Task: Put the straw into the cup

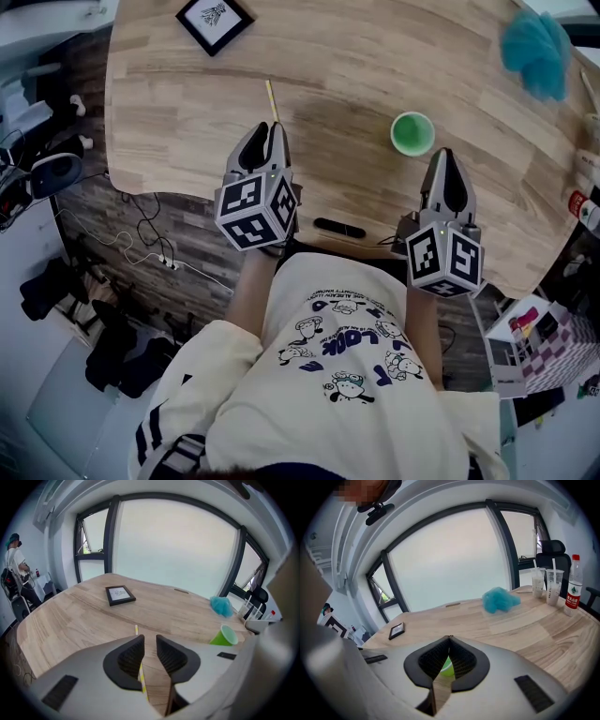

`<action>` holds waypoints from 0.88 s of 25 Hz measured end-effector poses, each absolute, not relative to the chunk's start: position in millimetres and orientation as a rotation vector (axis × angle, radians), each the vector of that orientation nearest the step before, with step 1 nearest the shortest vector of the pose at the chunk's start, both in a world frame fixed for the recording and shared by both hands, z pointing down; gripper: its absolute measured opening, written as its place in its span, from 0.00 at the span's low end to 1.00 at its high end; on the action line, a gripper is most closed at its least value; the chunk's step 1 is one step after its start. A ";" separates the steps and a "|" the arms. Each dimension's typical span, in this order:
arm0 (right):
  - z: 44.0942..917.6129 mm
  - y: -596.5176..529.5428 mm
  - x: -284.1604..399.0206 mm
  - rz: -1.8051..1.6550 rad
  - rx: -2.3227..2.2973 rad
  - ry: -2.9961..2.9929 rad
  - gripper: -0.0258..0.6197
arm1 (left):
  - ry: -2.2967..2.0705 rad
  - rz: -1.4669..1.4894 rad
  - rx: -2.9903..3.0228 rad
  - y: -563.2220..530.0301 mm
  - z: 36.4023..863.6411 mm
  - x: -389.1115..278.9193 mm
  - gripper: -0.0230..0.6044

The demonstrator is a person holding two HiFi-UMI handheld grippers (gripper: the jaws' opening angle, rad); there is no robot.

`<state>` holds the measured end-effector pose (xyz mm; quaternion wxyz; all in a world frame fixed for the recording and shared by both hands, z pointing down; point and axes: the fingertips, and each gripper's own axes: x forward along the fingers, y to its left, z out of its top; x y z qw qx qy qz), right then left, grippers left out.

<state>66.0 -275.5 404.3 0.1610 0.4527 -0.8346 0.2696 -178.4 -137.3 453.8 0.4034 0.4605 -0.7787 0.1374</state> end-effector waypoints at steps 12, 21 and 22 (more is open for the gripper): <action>419.6 -268.3 66.2 0.811 1.335 -2.291 0.03 | -1.811 0.430 1.122 -129.3 497.8 -185.4 0.22; 420.4 -271.3 81.1 0.842 1.408 -2.249 0.03 | -1.745 0.446 1.111 -132.2 515.7 -182.3 0.22; 419.9 -271.5 81.5 0.847 1.413 -2.249 0.03 | -1.741 0.456 1.111 -132.2 517.1 -181.8 0.22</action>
